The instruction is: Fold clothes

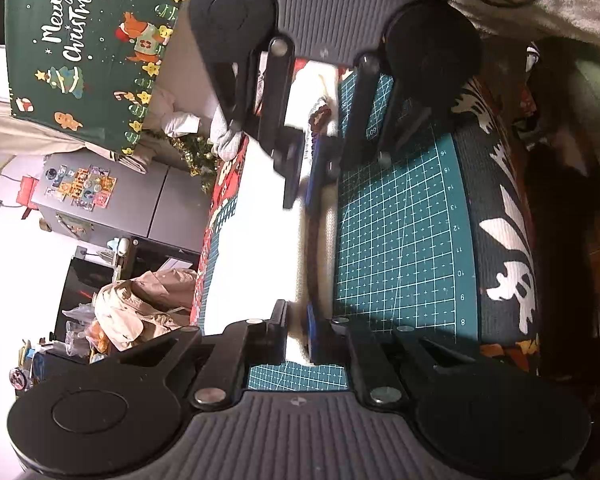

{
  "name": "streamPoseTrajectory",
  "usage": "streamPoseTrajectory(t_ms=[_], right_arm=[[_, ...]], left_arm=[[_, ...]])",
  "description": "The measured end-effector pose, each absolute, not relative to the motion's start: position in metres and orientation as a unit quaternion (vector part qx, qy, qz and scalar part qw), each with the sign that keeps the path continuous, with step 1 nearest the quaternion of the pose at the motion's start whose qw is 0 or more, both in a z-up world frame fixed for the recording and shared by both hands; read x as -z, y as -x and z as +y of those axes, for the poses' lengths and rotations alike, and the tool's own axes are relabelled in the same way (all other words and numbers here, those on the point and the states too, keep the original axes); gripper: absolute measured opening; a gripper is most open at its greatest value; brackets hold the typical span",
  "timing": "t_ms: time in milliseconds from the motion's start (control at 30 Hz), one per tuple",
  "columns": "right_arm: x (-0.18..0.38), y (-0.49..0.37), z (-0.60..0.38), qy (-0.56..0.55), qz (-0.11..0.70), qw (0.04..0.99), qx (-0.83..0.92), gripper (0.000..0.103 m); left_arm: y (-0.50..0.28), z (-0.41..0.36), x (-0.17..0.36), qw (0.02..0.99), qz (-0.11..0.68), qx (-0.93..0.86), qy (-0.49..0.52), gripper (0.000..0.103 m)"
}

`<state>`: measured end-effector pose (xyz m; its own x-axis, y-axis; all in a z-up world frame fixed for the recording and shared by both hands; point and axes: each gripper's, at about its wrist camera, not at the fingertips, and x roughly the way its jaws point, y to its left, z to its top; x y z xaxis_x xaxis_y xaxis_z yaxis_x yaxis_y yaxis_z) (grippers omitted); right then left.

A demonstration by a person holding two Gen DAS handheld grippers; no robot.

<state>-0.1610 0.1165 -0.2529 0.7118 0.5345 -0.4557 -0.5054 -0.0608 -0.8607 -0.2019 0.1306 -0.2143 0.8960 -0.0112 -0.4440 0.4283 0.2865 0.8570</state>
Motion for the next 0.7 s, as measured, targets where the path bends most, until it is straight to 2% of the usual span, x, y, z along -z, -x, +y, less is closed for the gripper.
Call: streamPoseTrajectory(t_ms=[433, 700], right_arm=[[0.254, 0.142, 0.092, 0.618, -0.011, 0.699, -0.360, 0.007], [0.245, 0.156, 0.067, 0.602, 0.025, 0.700, -0.382, 0.004]], left_arm=[[0.202, 0.130, 0.212, 0.786, 0.185, 0.135, -0.575, 0.010], [0.208, 0.135, 0.206, 0.796, 0.199, 0.130, -0.557, 0.012]])
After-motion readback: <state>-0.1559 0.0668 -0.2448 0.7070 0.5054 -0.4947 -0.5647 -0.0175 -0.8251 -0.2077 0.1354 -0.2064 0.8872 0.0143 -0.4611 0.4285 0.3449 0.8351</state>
